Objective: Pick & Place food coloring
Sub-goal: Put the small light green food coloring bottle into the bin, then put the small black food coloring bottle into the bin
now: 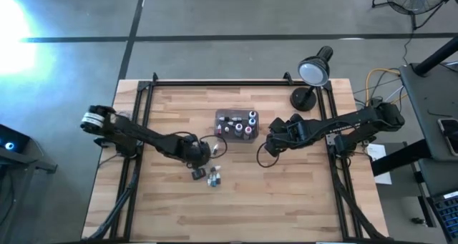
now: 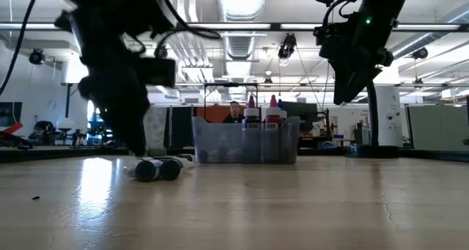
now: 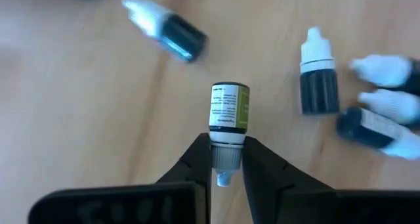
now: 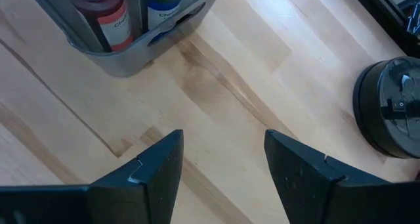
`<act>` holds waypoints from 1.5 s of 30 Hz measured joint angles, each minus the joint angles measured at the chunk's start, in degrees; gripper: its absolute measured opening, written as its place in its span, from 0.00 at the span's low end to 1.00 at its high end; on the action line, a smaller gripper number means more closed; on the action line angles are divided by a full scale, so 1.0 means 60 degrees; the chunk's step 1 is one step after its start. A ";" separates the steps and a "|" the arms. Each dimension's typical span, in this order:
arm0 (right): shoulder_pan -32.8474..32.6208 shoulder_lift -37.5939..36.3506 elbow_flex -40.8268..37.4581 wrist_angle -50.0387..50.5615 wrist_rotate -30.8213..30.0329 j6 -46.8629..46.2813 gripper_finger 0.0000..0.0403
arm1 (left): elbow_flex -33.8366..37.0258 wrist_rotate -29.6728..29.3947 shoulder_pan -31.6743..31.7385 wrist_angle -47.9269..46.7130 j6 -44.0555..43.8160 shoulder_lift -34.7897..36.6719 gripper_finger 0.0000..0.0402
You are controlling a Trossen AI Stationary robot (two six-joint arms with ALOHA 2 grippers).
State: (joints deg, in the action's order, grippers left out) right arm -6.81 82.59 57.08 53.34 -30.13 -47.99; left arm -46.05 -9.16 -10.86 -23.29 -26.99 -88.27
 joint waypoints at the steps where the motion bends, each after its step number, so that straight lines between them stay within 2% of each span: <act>1: 0.0001 0.0000 0.0000 0.0004 0.0000 0.0000 0.52 | -0.0046 -0.0057 0.0018 -0.0318 -0.0051 0.0311 0.08; 4: 0.0001 0.0000 0.0000 0.0007 0.0000 -0.0003 0.52 | -0.0280 -0.0645 0.0166 -0.0998 -0.0268 0.1303 0.08; 7: 0.0001 0.0000 0.0000 0.0025 -0.0035 -0.0059 0.52 | -0.0588 -0.1583 0.0687 -0.0617 -0.0255 0.2140 0.08; 8: 0.0001 0.0000 0.0000 0.0030 -0.0105 -0.0104 0.52 | -0.0649 -0.1621 0.0963 -0.0185 -0.0195 0.2309 0.08; 10: 0.0001 0.0000 0.0000 0.0027 -0.0324 -0.0227 0.52 | -0.0686 -0.0775 0.1641 0.0904 0.0203 0.2383 0.08; 12: 0.0001 0.0000 0.0000 0.0007 -0.0546 -0.0298 0.52 | -0.0691 -0.0042 0.2265 0.1716 0.0636 0.2056 0.08; 15: 0.0001 0.0000 0.0000 -0.0011 -0.0727 -0.0486 0.52 | -0.0673 0.0053 0.3165 0.2068 0.0901 0.1281 0.12; 18: -0.0003 0.0000 0.0000 -0.0013 -0.0732 -0.0766 0.52 | -0.0777 0.0183 0.3937 0.2394 0.0833 0.0650 0.21; 21: -0.0003 0.0000 0.0000 0.0000 -0.0732 -0.1026 0.52 | -0.1277 0.0371 0.4237 0.2384 0.1005 0.0308 0.30; 24: -0.0003 0.0000 0.0000 -0.0003 -0.0734 -0.1233 0.52 | -0.1937 0.0374 0.4208 0.1766 0.1430 0.0269 0.39; 29: -0.0003 0.0000 0.0000 -0.0013 -0.0732 -0.1257 0.52 | -0.2698 0.0525 0.3741 -0.0879 0.1639 0.0695 0.47; 33: -0.0003 0.0000 0.0000 -0.0029 -0.0732 -0.1309 0.52 | -0.2361 0.0468 0.3398 -0.1986 0.0088 0.0762 0.47; 38: -0.0003 0.0000 0.0000 -0.0035 -0.0736 -0.1735 0.52 | -0.1655 0.0727 0.2929 -0.1765 -0.3168 0.0487 0.47; 42: -0.0003 0.0000 0.0000 -0.0053 -0.0743 -0.1821 0.52 | -0.1260 0.0763 0.2658 -0.0928 -0.4163 0.0248 0.47; 45: -0.0003 0.0000 0.0000 -0.0055 -0.0758 -0.1836 0.52 | -0.1188 0.0767 0.2538 -0.0800 -0.4332 -0.0040 0.47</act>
State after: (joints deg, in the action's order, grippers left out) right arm -6.83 82.59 57.08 53.01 -34.68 -59.00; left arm -53.17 -4.56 4.37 -28.09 -52.98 -88.50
